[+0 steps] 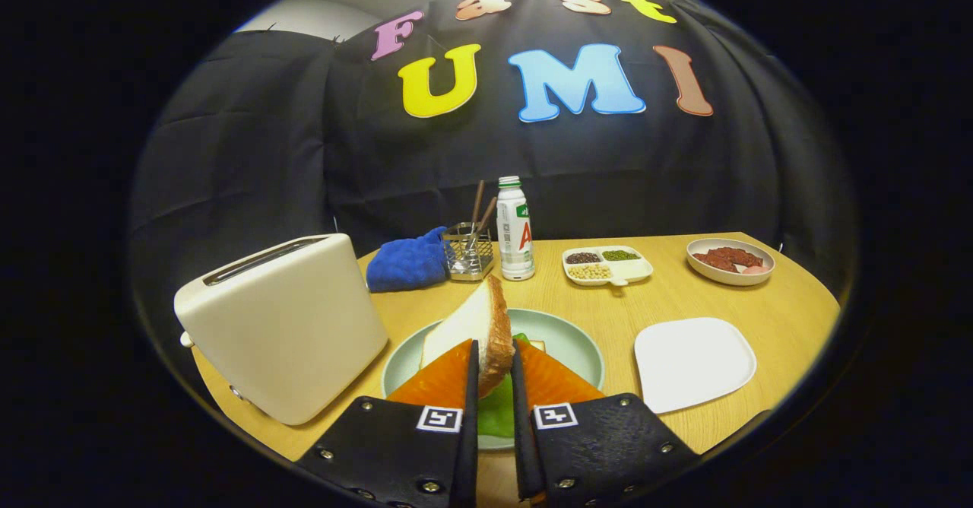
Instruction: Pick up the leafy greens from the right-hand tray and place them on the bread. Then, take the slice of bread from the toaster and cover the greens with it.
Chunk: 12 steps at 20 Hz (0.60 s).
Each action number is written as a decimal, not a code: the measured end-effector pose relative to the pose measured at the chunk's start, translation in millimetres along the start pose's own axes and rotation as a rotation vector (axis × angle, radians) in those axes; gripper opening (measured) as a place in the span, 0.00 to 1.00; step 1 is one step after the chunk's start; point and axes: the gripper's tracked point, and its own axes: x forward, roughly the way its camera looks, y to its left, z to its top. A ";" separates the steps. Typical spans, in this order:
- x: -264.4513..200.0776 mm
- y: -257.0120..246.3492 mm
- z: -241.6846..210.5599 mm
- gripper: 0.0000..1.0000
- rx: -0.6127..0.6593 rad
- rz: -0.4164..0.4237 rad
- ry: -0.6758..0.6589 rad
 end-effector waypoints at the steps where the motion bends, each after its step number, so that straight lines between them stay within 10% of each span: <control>1: -1.9 -5.9 0.6 0.20 0.000 -0.018 0.003; 12: -8.1 -44.3 19.7 0.54 -0.026 -0.106 -0.070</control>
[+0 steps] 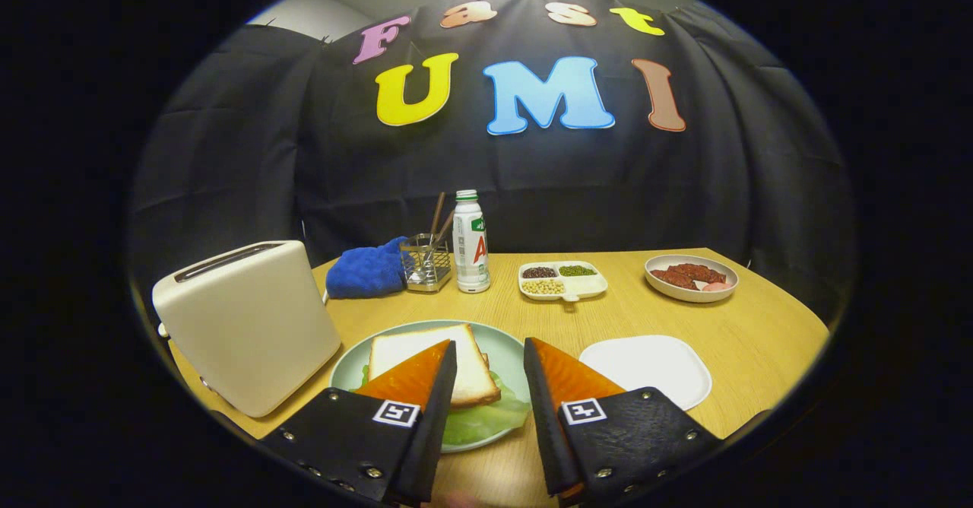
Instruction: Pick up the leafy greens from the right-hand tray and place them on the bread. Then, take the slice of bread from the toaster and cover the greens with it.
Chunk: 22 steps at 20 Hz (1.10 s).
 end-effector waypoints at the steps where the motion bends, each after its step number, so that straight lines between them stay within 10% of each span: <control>1: -2.8 -4.5 5.0 0.54 0.003 0.000 -0.014; 8: -33.4 -99.1 68.8 0.55 -0.096 -0.090 -0.247; 22: -77.8 -267.1 73.8 0.55 0.046 -0.159 -0.237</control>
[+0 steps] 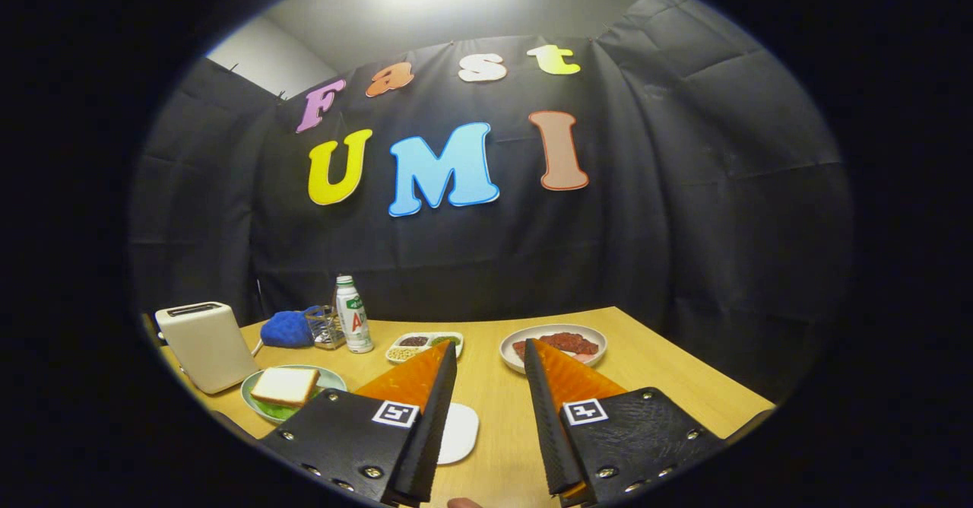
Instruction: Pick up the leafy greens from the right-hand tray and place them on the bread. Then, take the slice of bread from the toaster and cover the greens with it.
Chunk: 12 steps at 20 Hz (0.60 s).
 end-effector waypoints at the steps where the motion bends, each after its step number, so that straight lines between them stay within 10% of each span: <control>1: -1.8 -22.0 -0.1 0.55 -0.019 -0.036 -0.002; 12: -16.2 -160.2 13.2 0.55 -0.221 -0.140 -0.100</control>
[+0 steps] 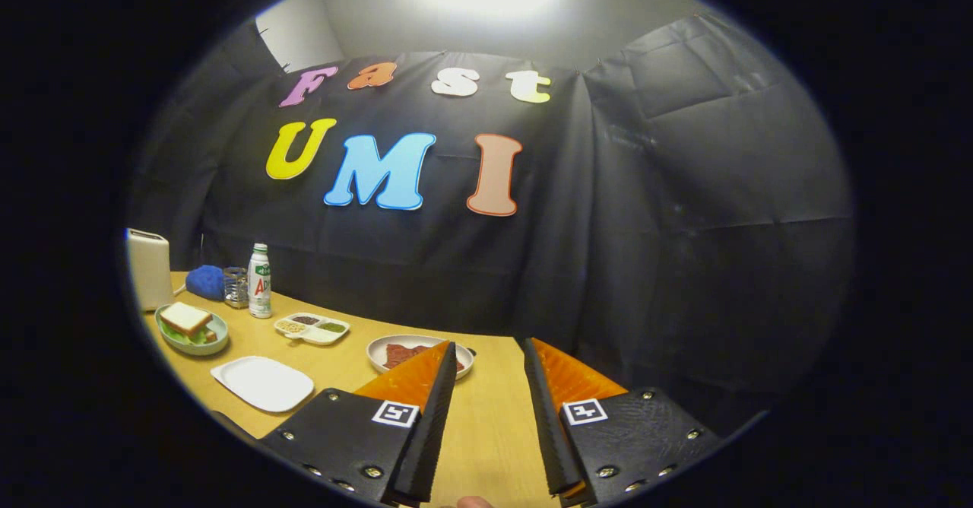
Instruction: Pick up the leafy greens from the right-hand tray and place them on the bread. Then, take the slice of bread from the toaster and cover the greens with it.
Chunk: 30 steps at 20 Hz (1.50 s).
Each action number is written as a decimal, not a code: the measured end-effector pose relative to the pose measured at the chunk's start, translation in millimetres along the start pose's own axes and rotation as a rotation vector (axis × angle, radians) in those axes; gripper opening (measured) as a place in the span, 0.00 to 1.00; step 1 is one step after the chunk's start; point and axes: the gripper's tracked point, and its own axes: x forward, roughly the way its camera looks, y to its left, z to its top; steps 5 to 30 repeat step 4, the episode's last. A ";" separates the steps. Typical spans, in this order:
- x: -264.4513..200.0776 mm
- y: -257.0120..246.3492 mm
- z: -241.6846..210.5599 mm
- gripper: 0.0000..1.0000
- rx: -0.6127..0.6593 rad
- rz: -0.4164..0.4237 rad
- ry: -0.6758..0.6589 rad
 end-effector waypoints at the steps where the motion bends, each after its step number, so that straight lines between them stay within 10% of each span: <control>1: -0.2 -6.3 -2.2 0.55 0.005 0.016 -0.001; 30: 8.9 -43.1 -23.6 0.55 -0.013 0.001 0.039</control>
